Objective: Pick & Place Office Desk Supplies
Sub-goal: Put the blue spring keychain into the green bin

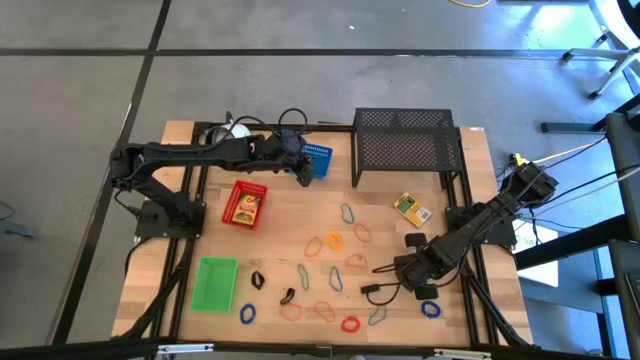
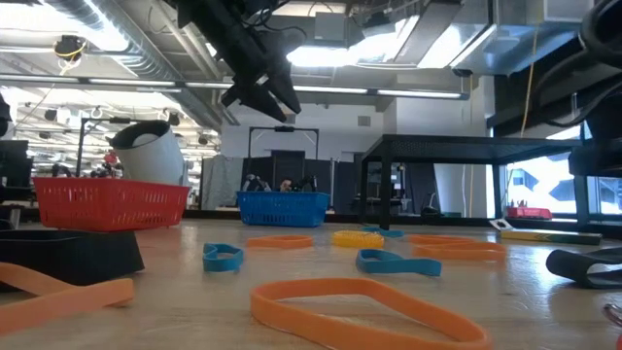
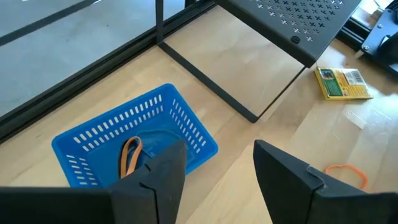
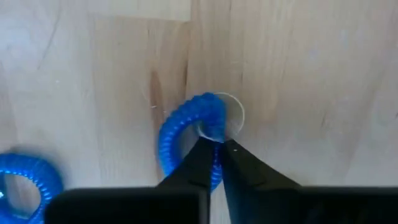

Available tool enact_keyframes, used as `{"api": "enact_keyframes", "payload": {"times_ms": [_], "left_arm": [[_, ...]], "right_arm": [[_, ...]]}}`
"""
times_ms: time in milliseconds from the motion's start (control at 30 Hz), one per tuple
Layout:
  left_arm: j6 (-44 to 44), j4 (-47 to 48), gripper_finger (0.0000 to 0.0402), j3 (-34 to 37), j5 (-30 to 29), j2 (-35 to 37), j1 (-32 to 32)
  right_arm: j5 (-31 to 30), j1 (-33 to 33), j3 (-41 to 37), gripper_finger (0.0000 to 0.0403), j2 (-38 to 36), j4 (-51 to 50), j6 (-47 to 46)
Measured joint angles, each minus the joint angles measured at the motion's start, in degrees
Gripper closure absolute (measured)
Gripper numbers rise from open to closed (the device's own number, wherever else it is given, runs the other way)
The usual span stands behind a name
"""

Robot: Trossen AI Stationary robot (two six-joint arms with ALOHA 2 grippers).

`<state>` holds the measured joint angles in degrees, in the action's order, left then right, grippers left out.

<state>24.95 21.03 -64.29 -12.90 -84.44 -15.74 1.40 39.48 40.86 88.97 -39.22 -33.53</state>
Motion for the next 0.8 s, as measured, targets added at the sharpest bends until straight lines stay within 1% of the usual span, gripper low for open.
{"api": "enact_keyframes", "payload": {"times_ms": [67, 167, 300, 433, 633, 700, 800], "left_arm": [[-0.02, -0.18, 0.0219, 0.00, 0.55, 0.01, 0.02], [-0.04, -0.40, 0.0219, 0.00, 0.89, 0.46, 0.10], [-0.09, -0.52, 0.0219, 0.04, 1.00, 1.31, 0.54], [-0.20, -1.79, 0.0219, 0.04, 1.34, 2.34, 1.56], [-0.40, -5.79, 0.0219, 0.00, 8.43, 4.74, 2.98], [-2.08, -6.74, 0.0219, 0.00, 9.94, 5.52, 3.63], [-6.27, -8.68, 0.0219, 0.00, 10.53, 6.18, 5.22]], "right_arm": [[1.49, -0.08, -0.06, 0.0390, -0.67, 0.07, 1.33], [2.14, -0.02, 0.39, 0.0382, -2.35, -1.51, 2.83], [2.08, -0.58, 1.01, 0.0385, -6.17, -2.20, 3.05], [-0.65, -1.66, 1.00, 0.0388, -10.06, -3.18, 1.24], [-5.84, -4.38, 1.06, 0.0388, -17.45, -3.54, -0.58], [-8.35, -5.39, 1.09, 0.0388, -20.02, -3.40, -0.58], [-13.64, -7.26, 1.12, 0.0388, -23.66, -3.03, -0.58]]}}
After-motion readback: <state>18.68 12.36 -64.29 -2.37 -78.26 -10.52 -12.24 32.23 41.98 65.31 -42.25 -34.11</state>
